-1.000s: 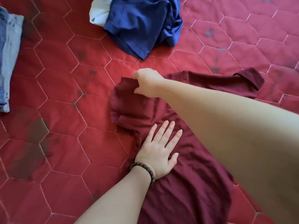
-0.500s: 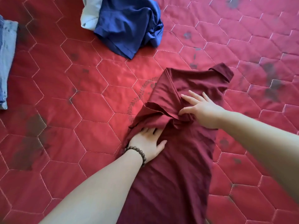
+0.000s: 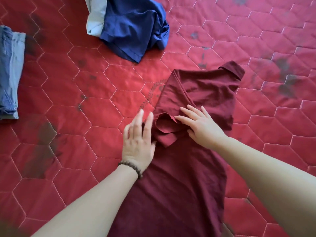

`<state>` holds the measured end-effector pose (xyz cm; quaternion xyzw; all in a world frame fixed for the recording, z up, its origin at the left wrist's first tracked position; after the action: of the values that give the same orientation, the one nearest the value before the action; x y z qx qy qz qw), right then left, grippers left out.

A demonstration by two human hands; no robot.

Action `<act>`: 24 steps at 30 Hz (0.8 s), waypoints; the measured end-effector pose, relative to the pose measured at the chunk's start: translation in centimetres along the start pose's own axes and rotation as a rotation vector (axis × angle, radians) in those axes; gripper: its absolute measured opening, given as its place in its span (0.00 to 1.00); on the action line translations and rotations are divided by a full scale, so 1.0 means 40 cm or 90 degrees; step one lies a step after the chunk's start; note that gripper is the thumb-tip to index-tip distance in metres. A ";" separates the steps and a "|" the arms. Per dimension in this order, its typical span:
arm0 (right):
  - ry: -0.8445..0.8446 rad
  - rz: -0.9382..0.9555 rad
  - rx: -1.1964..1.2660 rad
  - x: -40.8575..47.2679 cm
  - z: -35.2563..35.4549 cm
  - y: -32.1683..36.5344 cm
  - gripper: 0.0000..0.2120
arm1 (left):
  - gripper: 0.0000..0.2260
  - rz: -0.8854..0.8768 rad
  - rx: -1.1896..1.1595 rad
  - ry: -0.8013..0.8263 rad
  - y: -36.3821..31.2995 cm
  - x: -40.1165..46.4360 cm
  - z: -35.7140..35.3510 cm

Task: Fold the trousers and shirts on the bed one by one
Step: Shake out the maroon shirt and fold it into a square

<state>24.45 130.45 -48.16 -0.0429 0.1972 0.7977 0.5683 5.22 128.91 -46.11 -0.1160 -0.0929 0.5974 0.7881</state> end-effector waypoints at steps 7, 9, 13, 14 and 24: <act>-0.200 -0.176 0.170 -0.020 0.046 -0.063 0.19 | 0.26 -0.145 -0.082 0.071 -0.026 0.044 -0.040; -0.139 -0.283 0.129 -0.002 0.037 -0.089 0.22 | 0.23 -0.219 -0.042 0.072 -0.039 0.031 -0.047; -0.011 -0.328 0.092 0.054 0.036 -0.105 0.16 | 0.23 -0.312 0.008 0.073 -0.050 0.016 -0.055; -0.030 -0.317 0.113 0.065 0.048 -0.102 0.11 | 0.22 -0.319 0.007 0.070 -0.051 0.017 -0.054; -0.259 -0.184 -0.018 0.059 0.113 -0.023 0.12 | 0.16 -0.261 -0.065 0.022 -0.075 0.031 -0.032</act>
<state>25.16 134.46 -44.92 0.0826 0.0592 0.7030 0.7039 8.66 129.22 -46.44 -0.1444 -0.1309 0.4167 0.8879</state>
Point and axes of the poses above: each hand's wrist, its own x-axis towards the middle knuckle, its own z-axis out of the back of the hand, y = z × x, the point moved 7 cm from there along x, towards the middle knuckle, and after that the axes turned 3 degrees about z, right-handed, at the moved point
